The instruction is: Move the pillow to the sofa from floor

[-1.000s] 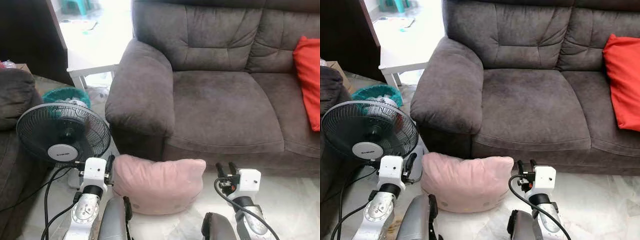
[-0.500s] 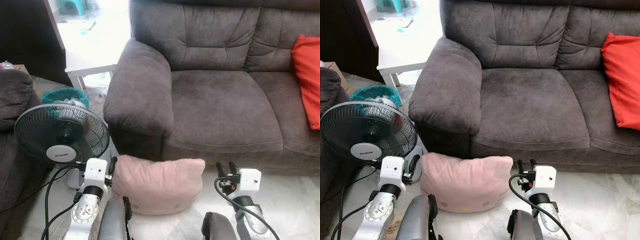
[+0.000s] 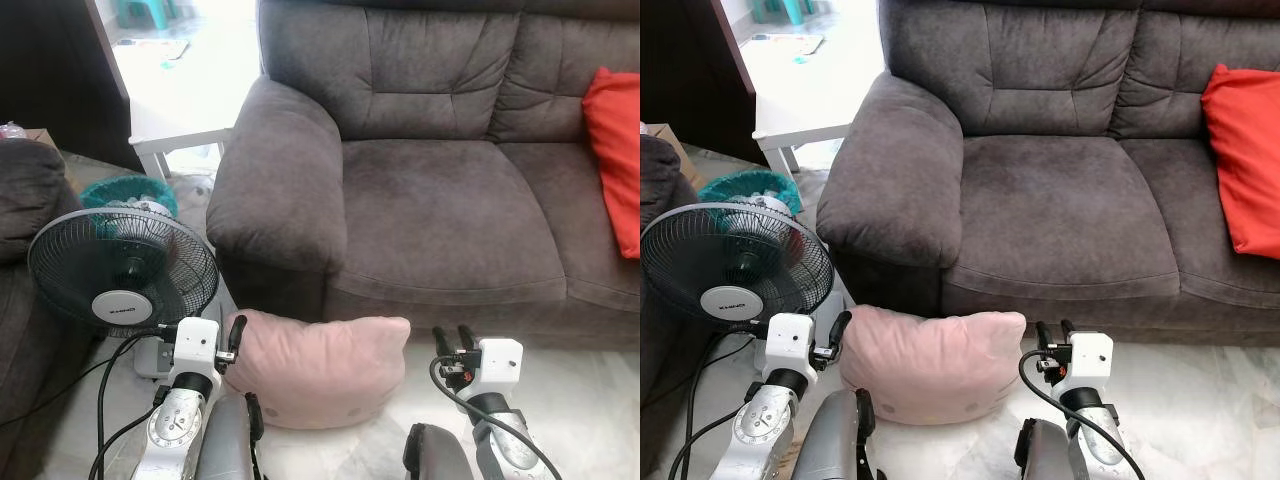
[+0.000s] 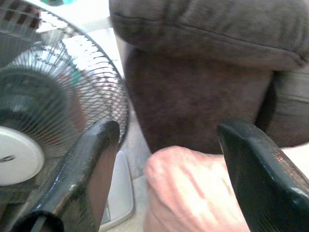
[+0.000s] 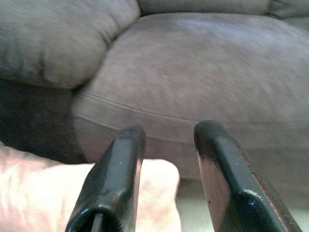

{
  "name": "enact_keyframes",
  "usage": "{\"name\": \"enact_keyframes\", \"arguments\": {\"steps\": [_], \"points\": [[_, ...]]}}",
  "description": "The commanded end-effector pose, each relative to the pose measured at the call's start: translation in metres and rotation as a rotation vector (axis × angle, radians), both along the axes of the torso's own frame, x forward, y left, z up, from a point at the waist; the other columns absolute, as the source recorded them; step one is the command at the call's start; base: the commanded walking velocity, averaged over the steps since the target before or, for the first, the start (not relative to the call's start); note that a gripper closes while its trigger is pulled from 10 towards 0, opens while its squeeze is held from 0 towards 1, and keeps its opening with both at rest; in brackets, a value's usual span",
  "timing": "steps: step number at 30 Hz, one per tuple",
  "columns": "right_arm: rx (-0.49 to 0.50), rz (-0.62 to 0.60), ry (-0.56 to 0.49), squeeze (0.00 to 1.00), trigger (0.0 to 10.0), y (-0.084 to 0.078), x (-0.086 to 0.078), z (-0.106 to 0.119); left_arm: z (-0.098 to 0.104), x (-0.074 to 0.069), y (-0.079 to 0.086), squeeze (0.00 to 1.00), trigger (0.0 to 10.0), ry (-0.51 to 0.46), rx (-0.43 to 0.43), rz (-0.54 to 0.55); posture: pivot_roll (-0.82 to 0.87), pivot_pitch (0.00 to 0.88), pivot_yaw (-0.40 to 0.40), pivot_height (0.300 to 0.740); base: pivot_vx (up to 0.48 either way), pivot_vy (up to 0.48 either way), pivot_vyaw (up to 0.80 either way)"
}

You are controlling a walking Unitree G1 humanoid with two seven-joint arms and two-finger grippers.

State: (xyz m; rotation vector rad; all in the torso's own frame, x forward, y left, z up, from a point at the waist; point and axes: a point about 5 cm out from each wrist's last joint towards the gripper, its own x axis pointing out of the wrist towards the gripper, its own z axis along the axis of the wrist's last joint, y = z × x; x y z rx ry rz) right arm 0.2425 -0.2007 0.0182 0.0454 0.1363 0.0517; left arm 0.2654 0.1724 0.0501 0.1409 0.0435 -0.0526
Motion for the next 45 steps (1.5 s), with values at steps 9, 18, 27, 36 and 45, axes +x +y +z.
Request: {"name": "enact_keyframes", "arguments": {"steps": [9,18,27,36,45], "points": [[0.023,-0.002,-0.005,0.0,10.0,0.003,0.004,0.0,0.0,-0.003,0.008,0.0,10.0,0.01,-0.001,0.018,0.06,0.053,-0.043,0.54,0.371,0.0,0.18],[0.031,-0.004,0.007,0.0,10.0,0.002,0.004,-0.004,-0.013,-0.004,0.01,0.0,10.0,0.098,-0.027,-0.012,0.06,0.053,-0.042,0.54,0.382,0.0,0.0],[0.029,0.002,0.007,0.0,10.0,0.003,0.005,-0.003,-0.055,-0.022,0.02,0.0,10.0,0.384,-0.063,-0.002,0.06,0.052,-0.045,0.54,0.106,0.0,0.0],[0.024,0.007,-0.003,0.0,10.0,0.003,0.005,-0.001,-0.078,-0.032,0.036,0.0,10.0,0.526,-0.125,0.093,0.04,0.055,-0.056,0.54,0.0,0.0,0.0],[0.008,0.016,-0.016,0.0,10.0,-0.002,0.005,0.003,-0.077,-0.018,0.053,1.0,10.0,0.57,-0.196,0.154,0.02,0.067,-0.077,0.54,0.0,0.0,0.0]]}}
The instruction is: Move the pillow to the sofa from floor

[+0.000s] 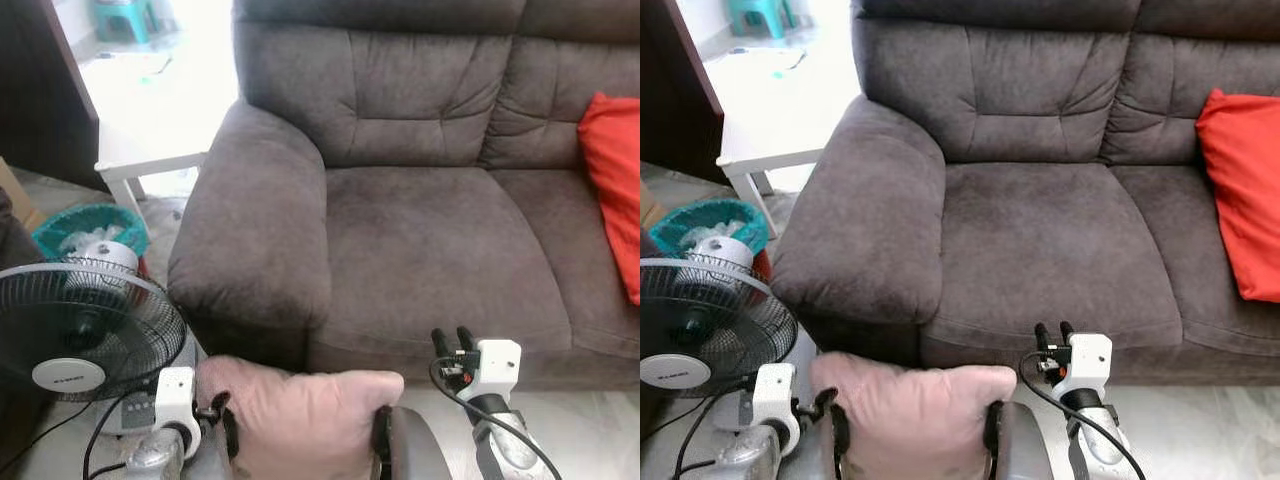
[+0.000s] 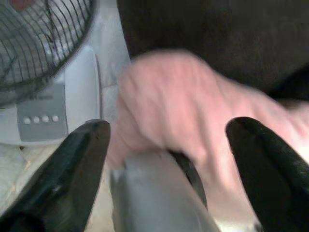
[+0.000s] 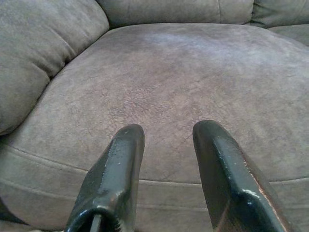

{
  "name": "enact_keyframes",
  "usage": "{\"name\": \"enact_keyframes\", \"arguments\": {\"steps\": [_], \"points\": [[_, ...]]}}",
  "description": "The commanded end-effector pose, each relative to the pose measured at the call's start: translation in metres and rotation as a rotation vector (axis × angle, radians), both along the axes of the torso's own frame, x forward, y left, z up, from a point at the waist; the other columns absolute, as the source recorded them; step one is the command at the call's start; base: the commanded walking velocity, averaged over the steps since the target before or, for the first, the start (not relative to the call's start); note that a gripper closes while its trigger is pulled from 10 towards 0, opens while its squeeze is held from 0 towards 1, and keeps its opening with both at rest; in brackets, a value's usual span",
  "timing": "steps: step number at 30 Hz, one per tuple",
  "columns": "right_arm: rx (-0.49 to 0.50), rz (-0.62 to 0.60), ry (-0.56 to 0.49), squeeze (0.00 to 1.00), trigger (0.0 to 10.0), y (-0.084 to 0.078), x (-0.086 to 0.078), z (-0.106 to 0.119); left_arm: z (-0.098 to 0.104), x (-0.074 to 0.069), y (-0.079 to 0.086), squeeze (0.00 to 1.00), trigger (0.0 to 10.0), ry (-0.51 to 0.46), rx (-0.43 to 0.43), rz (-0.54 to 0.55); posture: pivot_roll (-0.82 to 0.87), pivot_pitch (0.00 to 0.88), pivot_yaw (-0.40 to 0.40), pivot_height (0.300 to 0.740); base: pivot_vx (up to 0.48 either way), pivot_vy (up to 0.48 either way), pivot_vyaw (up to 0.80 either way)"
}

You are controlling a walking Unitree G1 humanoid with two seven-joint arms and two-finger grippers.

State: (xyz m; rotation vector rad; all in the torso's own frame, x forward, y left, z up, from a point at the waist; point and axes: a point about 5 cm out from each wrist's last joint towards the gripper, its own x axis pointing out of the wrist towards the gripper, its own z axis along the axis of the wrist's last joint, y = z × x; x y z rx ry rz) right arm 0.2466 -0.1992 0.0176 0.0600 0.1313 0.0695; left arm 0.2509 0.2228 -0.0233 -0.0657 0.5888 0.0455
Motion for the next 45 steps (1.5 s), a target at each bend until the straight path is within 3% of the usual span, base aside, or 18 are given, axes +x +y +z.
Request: {"name": "enact_keyframes", "arguments": {"steps": [1,3,9,10,11,12,19,27,36,45], "points": [[-0.011,0.001,-0.013,0.0,10.0,-0.005,0.001,0.005,-0.003,-0.002,0.006,1.0,10.0,0.03,-0.001,0.021,0.02,0.069,-0.083,0.54,0.0,0.0,0.0],[-0.019,0.001,-0.019,0.0,10.0,-0.008,0.0,0.008,0.003,0.006,0.015,1.0,10.0,0.015,0.007,0.044,0.01,0.075,-0.091,0.54,0.0,0.0,0.0],[-0.031,0.012,-0.028,0.0,10.0,-0.011,0.0,0.013,0.011,0.016,0.017,1.0,10.0,-0.002,-0.019,0.035,-0.01,0.094,-0.114,0.54,0.0,0.0,0.0],[-0.034,0.017,-0.038,0.0,10.0,-0.012,0.001,0.017,0.013,0.02,0.015,0.63,10.0,-0.01,-0.027,0.028,-0.02,0.098,-0.121,0.54,0.0,0.0,0.0],[-0.035,0.019,-0.042,0.0,10.0,-0.012,0.001,0.018,0.013,0.021,0.014,0.63,10.0,-0.014,-0.031,0.028,-0.02,0.1,-0.124,0.54,0.0,0.0,0.0],[-0.036,0.02,-0.049,0.0,10.0,-0.013,0.001,0.02,0.014,0.022,0.013,0.0,10.0,-0.02,-0.036,0.028,-0.03,0.104,-0.129,0.54,0.0,0.0,0.0],[-0.045,0.025,-0.091,0.0,10.0,-0.027,0.001,0.036,0.016,0.026,0.011,0.0,10.0,-0.039,-0.046,0.051,-0.07,0.134,-0.177,0.54,0.0,0.0,0.0],[-0.07,0.057,-0.083,0.0,10.0,-0.039,-0.004,0.047,0.011,0.021,0.012,0.0,10.0,-0.028,-0.047,0.111,-0.09,0.163,-0.234,0.54,0.0,0.0,0.0],[-0.094,0.102,-0.076,0.0,10.0,-0.04,-0.01,0.065,0.007,0.011,0.024,0.0,10.0,-0.014,0.026,0.215,-0.11,0.207,-0.283,0.54,0.0,0.0,0.0],[-0.105,0.122,-0.056,0.0,10.0,-0.041,-0.017,0.074,0.021,0.019,0.036,0.0,10.0,-0.114,0.101,0.31,-0.12,0.226,-0.306,0.54,0.0,0.0,0.0]]}}
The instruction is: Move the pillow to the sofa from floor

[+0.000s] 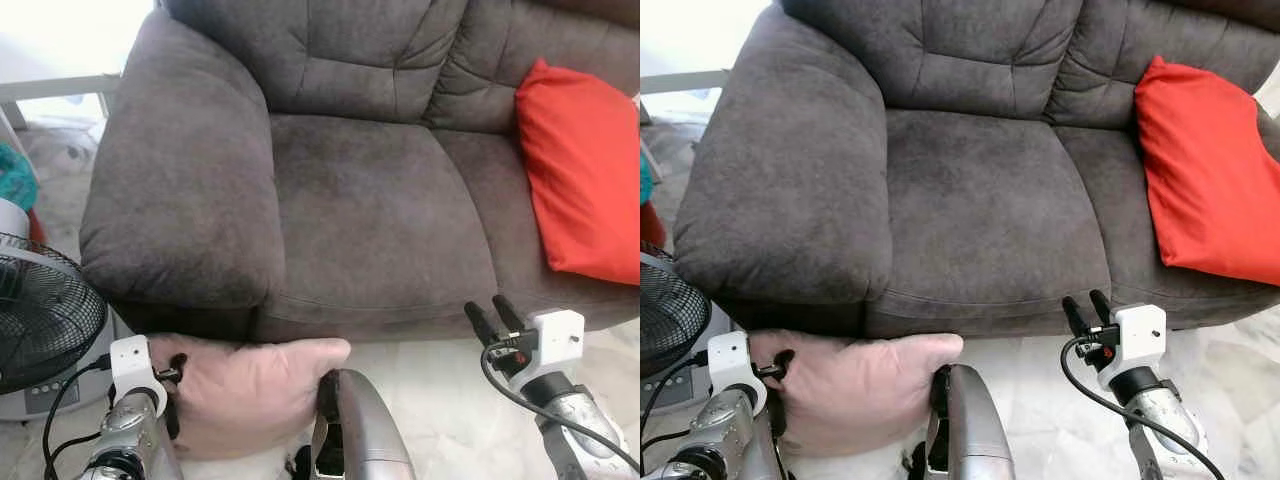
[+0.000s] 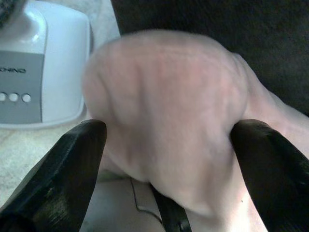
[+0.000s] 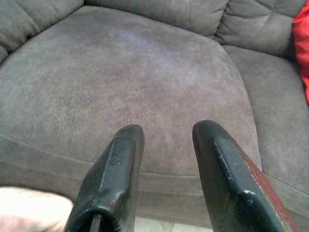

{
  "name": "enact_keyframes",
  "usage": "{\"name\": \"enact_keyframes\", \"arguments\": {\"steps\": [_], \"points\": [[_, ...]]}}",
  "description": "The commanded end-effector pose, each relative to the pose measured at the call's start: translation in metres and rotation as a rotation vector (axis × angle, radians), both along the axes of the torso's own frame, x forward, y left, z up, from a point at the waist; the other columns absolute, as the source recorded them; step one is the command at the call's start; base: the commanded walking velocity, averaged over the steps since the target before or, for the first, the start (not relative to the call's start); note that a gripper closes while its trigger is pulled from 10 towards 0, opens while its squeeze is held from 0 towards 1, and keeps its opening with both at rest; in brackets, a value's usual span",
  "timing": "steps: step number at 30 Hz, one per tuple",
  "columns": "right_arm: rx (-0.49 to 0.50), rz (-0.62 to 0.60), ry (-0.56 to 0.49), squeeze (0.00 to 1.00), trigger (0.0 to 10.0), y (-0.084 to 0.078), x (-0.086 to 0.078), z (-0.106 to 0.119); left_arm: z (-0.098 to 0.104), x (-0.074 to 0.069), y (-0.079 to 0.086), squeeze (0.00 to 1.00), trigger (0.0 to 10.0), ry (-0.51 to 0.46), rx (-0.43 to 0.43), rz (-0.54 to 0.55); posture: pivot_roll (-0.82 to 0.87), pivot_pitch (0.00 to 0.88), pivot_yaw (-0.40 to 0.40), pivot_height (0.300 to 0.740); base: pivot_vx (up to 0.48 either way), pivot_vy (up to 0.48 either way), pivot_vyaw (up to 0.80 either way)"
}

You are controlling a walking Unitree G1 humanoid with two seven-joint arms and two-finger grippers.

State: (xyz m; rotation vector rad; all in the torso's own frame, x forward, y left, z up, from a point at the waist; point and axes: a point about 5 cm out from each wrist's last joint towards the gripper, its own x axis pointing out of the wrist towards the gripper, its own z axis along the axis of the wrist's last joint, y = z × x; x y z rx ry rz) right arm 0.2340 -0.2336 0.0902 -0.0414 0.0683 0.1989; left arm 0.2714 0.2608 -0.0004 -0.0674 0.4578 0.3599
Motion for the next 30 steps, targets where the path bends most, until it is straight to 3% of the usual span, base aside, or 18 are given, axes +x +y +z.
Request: {"name": "enact_keyframes", "arguments": {"steps": [1,10,11,12,13,14,30], "points": [[-0.015,-0.011,0.015,0.0,10.0,-0.0068,-0.0046,0.0024,-0.0005,-0.0007,-0.0013,0.0,10.0,-0.007,0.01,0.011,-0.12,0.227,-0.311,0.54,0.0,0.0,0.0],[-0.022,0.006,0.034,0.0,10.0,-0.005,-0.0074,0.0068,-0.0017,-0.0013,-0.0019,0.0,10.0,-0.005,0.0,0.01,-0.14,0.235,-0.323,0.54,0.0,0.0,0.0],[-0.024,0.005,0.038,0.0,10.0,-0.0053,-0.0082,0.0069,-0.0026,-0.0022,-0.0022,0.0,9.6,-0.001,-0.001,0.011,-0.14,0.237,-0.324,0.54,0.0,0.0,0.0],[-0.027,0.004,0.042,0.0,10.0,-0.0056,-0.0088,0.0069,-0.003,-0.0027,-0.0019,0.0,4.1,0.002,0.004,0.012,-0.14,0.237,-0.324,0.54,0.0,0.0,0.0],[-0.027,0.004,0.042,0.0,10.0,-0.0056,-0.0088,0.0069,-0.003,-0.0027,-0.0019,0.0,4.1,0.002,0.004,0.012,-0.14,0.237,-0.324,0.54,0.0,0.0,0.0],[-0.028,0.003,0.045,0.0,10.0,-0.006,-0.0092,0.0067,-0.0032,-0.0031,-0.0009,0.0,0.0,0.012,0.018,0.014,-0.15,0.236,-0.323,0.54,0.0,0.0,0.0],[-0.03,0.001,0.054,0.0,10.0,-0.0068,-0.0064,0.0038,0.0021,0.0009,0.0016,0.0,0.0,-0.006,0.047,0.008,-0.14,0.224,-0.318,0.54,0.0,0.0,0.0]]}}
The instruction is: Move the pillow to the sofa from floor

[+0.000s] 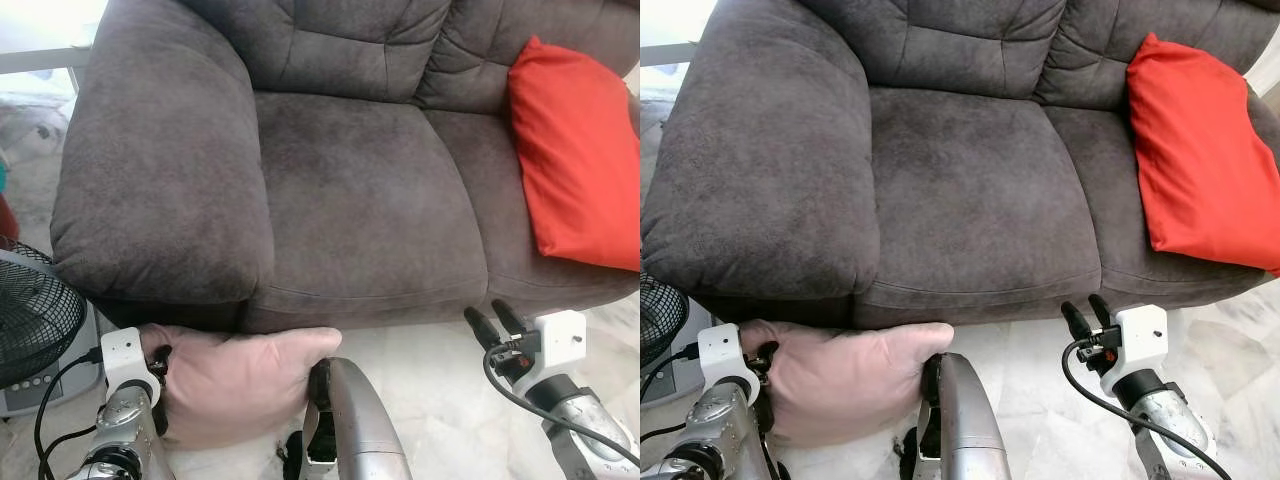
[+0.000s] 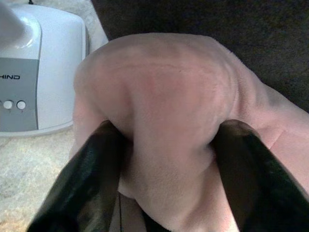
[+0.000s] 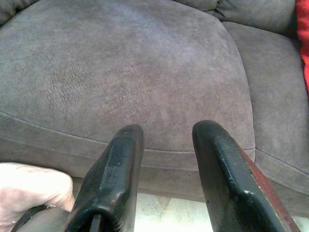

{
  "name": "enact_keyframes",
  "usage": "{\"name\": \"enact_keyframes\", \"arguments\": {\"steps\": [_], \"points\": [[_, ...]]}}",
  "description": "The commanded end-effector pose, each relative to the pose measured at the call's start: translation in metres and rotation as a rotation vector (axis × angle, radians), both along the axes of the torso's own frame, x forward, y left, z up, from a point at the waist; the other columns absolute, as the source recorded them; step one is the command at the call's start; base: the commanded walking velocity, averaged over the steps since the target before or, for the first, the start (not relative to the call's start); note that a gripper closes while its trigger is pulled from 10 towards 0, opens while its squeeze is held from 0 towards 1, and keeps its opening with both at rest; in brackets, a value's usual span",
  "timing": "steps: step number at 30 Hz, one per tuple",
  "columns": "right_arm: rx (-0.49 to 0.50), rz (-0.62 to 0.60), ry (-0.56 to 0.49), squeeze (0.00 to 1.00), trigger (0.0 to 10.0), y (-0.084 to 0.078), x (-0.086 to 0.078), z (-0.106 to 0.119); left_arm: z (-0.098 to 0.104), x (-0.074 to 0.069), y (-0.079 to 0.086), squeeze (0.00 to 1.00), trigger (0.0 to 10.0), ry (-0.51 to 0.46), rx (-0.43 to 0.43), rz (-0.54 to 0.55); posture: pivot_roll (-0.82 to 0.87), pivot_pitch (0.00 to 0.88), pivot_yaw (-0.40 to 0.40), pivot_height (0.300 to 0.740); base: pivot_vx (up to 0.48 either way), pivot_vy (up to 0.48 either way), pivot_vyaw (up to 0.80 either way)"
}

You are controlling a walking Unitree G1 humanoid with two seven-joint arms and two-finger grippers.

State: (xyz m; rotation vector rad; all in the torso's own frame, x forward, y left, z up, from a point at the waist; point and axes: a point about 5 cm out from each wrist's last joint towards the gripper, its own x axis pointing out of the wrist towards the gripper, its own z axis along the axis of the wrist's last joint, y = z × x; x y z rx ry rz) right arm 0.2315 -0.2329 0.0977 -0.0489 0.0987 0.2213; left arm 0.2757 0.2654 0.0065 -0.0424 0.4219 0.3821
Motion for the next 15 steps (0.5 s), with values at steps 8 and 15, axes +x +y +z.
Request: {"name": "enact_keyframes", "arguments": {"steps": [8,15], "points": [[-0.019,-0.023,0.022,0.0,10.0,-0.0079,-0.0027,-0.0053,-0.0046,-0.0026,-0.0048,0.0,0.0,0.021,0.02,-0.017,-0.14,0.217,-0.312,0.54,0.0,0.0,0.0],[-0.014,-0.024,0.025,0.0,10.0,-0.0089,-0.0022,-0.0091,-0.0054,-0.0042,-0.0042,0.0,0.0,0.022,0.026,-0.019,-0.13,0.207,-0.302,0.54,0.0,0.0,0.0]]}}
